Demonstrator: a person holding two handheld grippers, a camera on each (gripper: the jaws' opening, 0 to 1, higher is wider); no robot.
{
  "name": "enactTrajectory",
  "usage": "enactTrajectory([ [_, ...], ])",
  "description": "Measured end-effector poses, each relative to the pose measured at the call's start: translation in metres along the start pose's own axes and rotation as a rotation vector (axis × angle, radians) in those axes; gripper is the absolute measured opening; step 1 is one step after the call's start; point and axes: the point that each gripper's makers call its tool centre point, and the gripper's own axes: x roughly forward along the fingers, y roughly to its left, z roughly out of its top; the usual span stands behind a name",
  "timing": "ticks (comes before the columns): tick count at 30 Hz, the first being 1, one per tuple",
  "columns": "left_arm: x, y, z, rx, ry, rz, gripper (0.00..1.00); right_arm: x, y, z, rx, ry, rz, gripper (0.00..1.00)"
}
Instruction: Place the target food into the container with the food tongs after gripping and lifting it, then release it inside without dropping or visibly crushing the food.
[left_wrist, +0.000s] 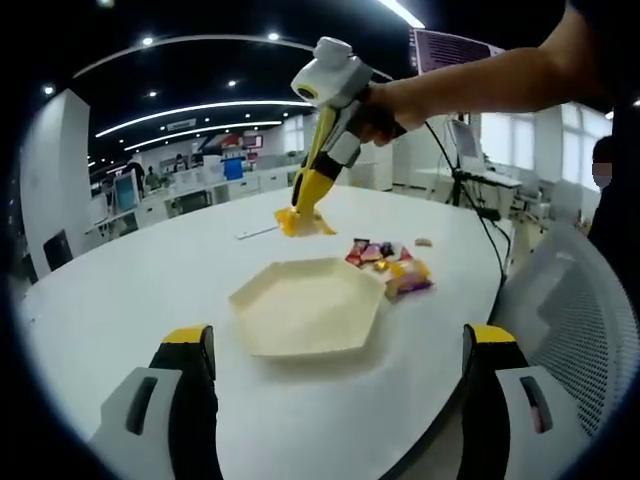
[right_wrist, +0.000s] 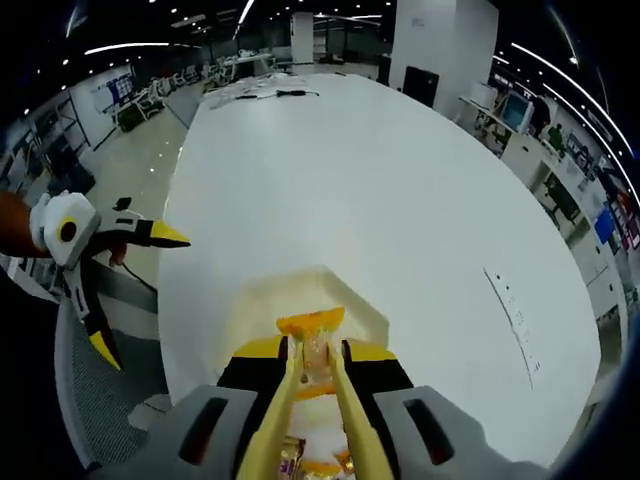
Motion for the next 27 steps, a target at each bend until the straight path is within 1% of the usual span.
enactTrajectory([
  [5, 0.000, 0.002, 0.001, -0.001, -0.004, 0.010, 0.99, 0.008, 0.004, 0.008, -0.029, 0.012, 0.009, 0.21],
  [9, -0.001, 0.003, 0.001, -0.007, -0.005, 0.014, 0.99, 0.011, 0.006, 0.009, -0.028, 0.011, 0.019, 0.22],
  [14, 0.000, 0.002, 0.001, -0.008, -0.005, 0.011, 0.99, 0.013, 0.008, 0.008, -0.049, 0.014, 0.027, 0.23],
  [16, 0.000, 0.002, 0.001, -0.007, -0.003, 0.008, 0.99, 0.011, 0.009, 0.010, -0.052, 0.002, 0.031, 0.24],
  [17, 0.000, 0.002, 0.001, -0.006, -0.004, 0.008, 0.99, 0.011, 0.011, 0.011, -0.046, 0.001, 0.046, 0.24],
  [22, 0.000, 0.003, 0.001, -0.010, -0.004, 0.008, 0.99, 0.008, 0.009, 0.010, -0.053, -0.007, 0.032, 0.24],
  [27, 0.001, 0.001, 0.000, -0.009, 0.001, 0.002, 0.99, 0.001, 0.005, 0.010, -0.060, -0.027, 0.015, 0.25],
])
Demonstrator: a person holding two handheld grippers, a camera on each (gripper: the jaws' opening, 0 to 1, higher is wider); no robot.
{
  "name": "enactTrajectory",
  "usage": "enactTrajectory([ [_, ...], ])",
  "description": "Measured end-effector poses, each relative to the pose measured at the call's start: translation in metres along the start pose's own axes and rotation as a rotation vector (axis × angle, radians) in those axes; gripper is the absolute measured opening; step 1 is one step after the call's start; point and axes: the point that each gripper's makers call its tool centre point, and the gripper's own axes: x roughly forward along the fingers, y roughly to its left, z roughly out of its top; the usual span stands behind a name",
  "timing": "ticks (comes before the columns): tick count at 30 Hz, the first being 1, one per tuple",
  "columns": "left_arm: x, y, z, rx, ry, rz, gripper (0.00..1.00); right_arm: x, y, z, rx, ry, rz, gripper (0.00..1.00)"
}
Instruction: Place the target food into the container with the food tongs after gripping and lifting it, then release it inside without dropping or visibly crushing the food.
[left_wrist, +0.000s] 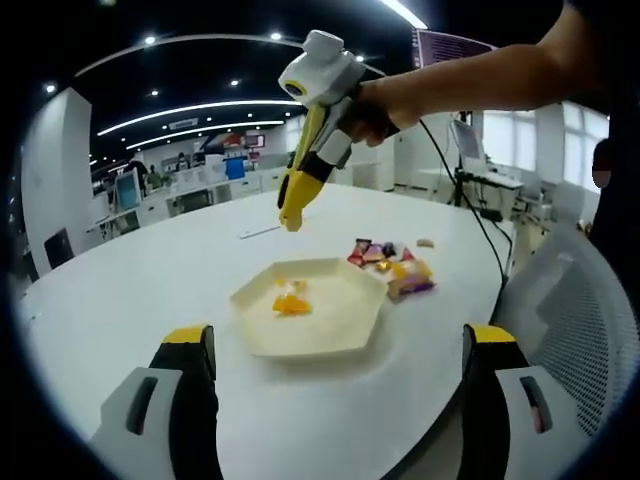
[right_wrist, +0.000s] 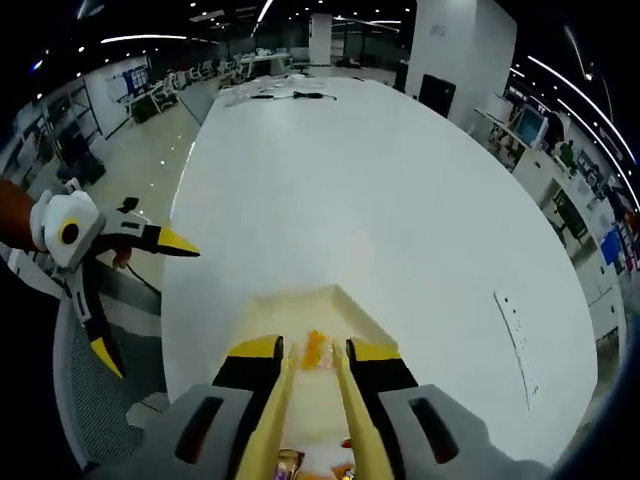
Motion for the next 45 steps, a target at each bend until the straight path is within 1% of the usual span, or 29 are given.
enactTrajectory([
  [5, 0.000, 0.000, 0.000, 0.000, 0.003, -0.001, 0.99, -0.006, -0.001, -0.002, 0.006, -0.018, -0.005, 0.25],
  [9, 0.000, 0.000, -0.001, 0.000, 0.004, 0.002, 0.99, -0.012, 0.000, -0.007, 0.030, -0.031, -0.002, 0.25],
  [11, -0.001, 0.000, 0.000, 0.000, 0.003, 0.003, 0.99, -0.015, 0.003, -0.011, 0.022, -0.030, 0.007, 0.25],
  [12, -0.001, 0.000, 0.000, -0.002, 0.002, 0.003, 0.99, -0.018, 0.001, -0.014, 0.001, -0.025, -0.005, 0.25],
  [15, -0.001, 0.000, -0.001, -0.002, 0.004, 0.004, 0.99, -0.026, 0.000, -0.020, 0.003, -0.029, -0.008, 0.25],
  [20, -0.001, 0.001, -0.001, -0.002, 0.004, 0.006, 0.99, -0.039, -0.004, -0.031, -0.018, -0.041, -0.025, 0.25],
  [22, -0.001, 0.001, -0.001, -0.004, 0.004, 0.007, 0.99, -0.045, -0.002, -0.036, -0.010, -0.050, -0.011, 0.25],
  [25, 0.000, 0.001, -0.001, -0.002, 0.006, 0.007, 0.99, -0.052, -0.005, -0.042, 0.000, -0.058, -0.022, 0.25],
  [27, 0.000, 0.002, -0.001, -0.001, 0.007, 0.006, 0.99, -0.056, -0.007, -0.048, 0.008, -0.064, -0.027, 0.25],
  [32, 0.000, 0.002, -0.001, 0.000, 0.007, 0.003, 0.99, -0.065, -0.008, -0.066, 0.007, -0.051, -0.038, 0.25],
  [36, 0.000, 0.002, -0.001, 0.000, 0.008, 0.005, 0.99, -0.074, -0.011, -0.083, 0.027, -0.036, -0.052, 0.25],
  [41, 0.000, 0.002, -0.001, 0.002, 0.007, 0.008, 0.99, -0.086, -0.020, -0.109, 0.064, -0.016, -0.086, 0.25],
  [43, 0.000, 0.002, -0.002, 0.001, 0.009, 0.009, 0.99, -0.092, -0.022, -0.118, 0.082, -0.019, -0.093, 0.25],
  [45, 0.000, 0.003, -0.002, 0.002, 0.011, 0.011, 0.99, -0.097, -0.024, -0.128, 0.085, -0.012, -0.109, 0.25],
])
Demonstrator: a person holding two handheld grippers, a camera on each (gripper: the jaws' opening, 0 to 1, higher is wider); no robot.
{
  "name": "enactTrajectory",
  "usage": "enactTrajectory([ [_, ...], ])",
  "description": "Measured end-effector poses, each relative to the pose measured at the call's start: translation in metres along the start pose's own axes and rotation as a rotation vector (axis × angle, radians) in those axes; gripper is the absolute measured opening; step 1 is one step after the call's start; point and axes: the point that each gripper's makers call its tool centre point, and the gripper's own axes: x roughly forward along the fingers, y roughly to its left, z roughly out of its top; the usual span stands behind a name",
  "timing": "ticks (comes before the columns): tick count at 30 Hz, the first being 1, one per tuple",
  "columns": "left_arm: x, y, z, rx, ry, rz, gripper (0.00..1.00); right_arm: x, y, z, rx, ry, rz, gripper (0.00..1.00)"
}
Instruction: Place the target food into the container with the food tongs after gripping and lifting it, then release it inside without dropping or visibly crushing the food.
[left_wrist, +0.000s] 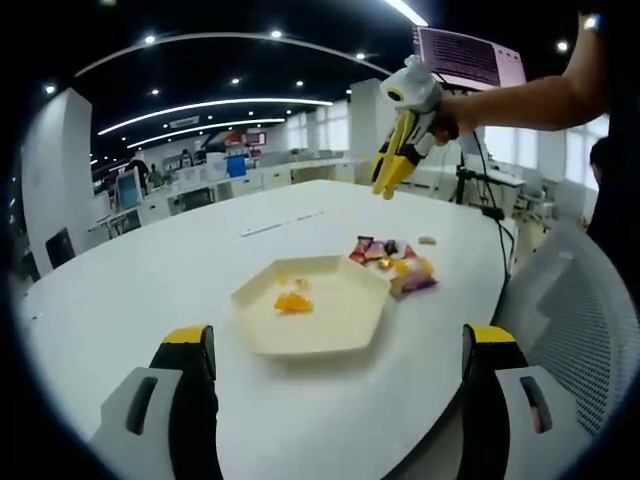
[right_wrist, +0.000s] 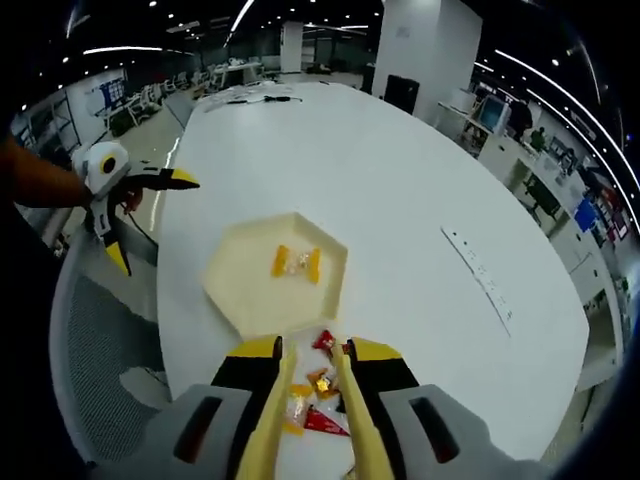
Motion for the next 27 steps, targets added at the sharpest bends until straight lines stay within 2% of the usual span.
enactTrajectory([
  [10, 0.001, -0.001, -0.003, 0.002, 0.015, -0.002, 0.99, -0.018, -0.013, -0.039, 0.045, -0.003, -0.042, 0.25],
  [19, 0.002, -0.003, -0.006, 0.010, 0.029, -0.011, 0.99, -0.041, -0.029, -0.078, 0.161, -0.018, -0.098, 0.26],
  [27, 0.004, -0.007, -0.009, 0.024, 0.049, -0.025, 0.99, -0.055, -0.040, -0.109, 0.216, 0.000, -0.166, 0.26],
])
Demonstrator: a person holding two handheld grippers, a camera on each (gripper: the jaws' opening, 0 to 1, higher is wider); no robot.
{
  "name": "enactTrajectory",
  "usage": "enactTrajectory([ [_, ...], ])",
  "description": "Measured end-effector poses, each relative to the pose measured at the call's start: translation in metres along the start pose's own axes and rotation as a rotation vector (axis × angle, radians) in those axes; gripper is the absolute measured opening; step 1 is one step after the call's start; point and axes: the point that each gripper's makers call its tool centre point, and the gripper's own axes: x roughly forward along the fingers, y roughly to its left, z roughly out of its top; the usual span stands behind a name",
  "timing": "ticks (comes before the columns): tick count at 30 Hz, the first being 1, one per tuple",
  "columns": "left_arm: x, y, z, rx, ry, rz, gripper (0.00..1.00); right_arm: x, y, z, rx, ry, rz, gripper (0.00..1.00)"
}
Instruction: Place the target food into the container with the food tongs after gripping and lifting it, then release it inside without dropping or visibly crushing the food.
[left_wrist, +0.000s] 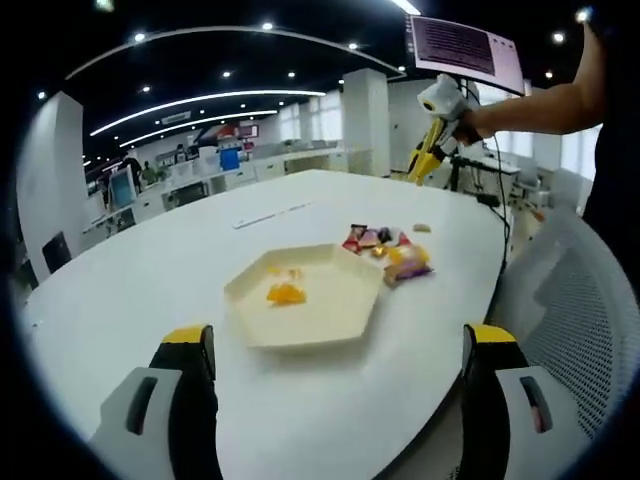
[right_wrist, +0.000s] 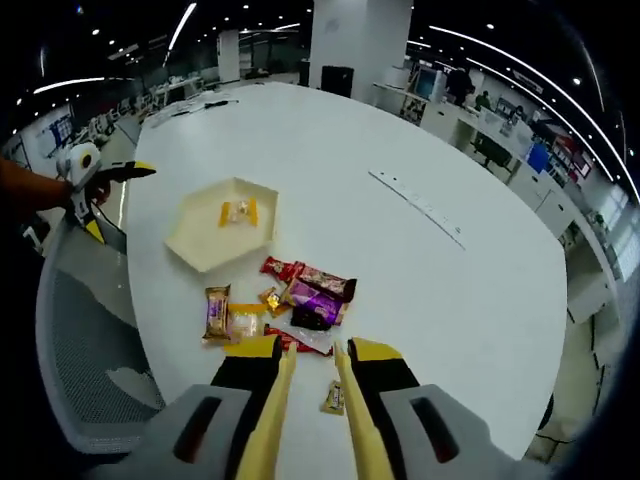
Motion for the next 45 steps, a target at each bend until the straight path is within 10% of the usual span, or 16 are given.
enactTrajectory([
  [45, 0.001, 0.006, -0.003, -0.021, 0.016, 0.020, 0.99, 0.045, -0.025, -0.085, 0.213, 0.015, -0.101, 0.26],
])
